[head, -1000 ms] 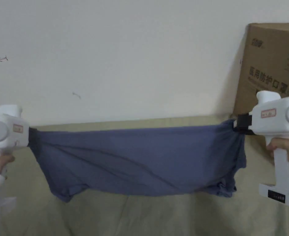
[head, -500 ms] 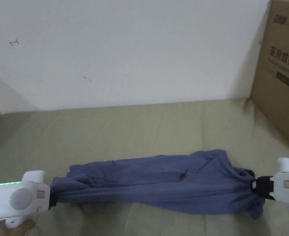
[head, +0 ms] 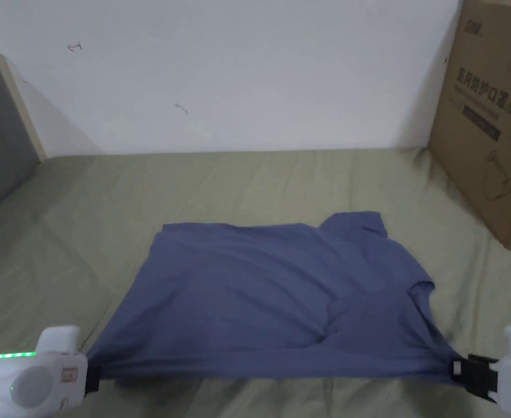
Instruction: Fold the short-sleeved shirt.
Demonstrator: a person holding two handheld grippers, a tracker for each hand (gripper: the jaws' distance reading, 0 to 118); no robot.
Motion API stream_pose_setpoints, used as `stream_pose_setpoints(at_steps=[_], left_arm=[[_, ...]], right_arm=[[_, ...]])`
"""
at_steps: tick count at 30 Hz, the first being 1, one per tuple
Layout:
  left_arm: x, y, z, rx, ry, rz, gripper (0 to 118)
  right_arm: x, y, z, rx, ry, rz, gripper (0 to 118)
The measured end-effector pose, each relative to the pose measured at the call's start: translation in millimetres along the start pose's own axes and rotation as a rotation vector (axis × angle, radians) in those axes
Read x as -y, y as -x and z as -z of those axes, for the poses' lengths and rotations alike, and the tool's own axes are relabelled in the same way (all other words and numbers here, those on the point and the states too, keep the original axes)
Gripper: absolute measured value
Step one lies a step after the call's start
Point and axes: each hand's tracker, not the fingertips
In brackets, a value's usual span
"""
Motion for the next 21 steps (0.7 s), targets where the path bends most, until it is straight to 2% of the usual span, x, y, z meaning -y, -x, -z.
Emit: stream_pose_setpoints(at_steps=[9, 13, 15, 17, 18, 19, 20, 21], left_arm=[[117, 7, -41, 0.034, 0.010, 0.005, 0], [134, 12, -55, 0.056, -0.014, -0.058, 0], [133, 11, -60, 0.059, -0.042, -0.050, 0], [132, 11, -58, 0.062, -0.038, -0.039, 0], [132, 10, -57, 0.062, -0.039, -0.037, 3], [134, 5, -58, 0.060, -0.038, -0.040, 13], [135, 4, -57, 0.063, -0.038, -0.041, 36], [137, 2, -59, 0.059, -0.040, -0.039, 78]], right_arm=[[104, -21, -68, 0.011, 0.008, 0.041, 5], [131, -26, -78, 0.019, 0.032, 0.069, 5], [135, -24, -82, 0.009, 0.006, 0.111, 5], [127, -18, -83, 0.025, -0.027, 0.106, 5], [124, -15, -83, 0.033, -0.042, 0.094, 10], [122, -12, -83, 0.043, -0.049, 0.078, 27], [121, -9, -82, 0.068, -0.053, 0.046, 53], [120, -6, -83, 0.099, -0.046, 0.012, 90]])
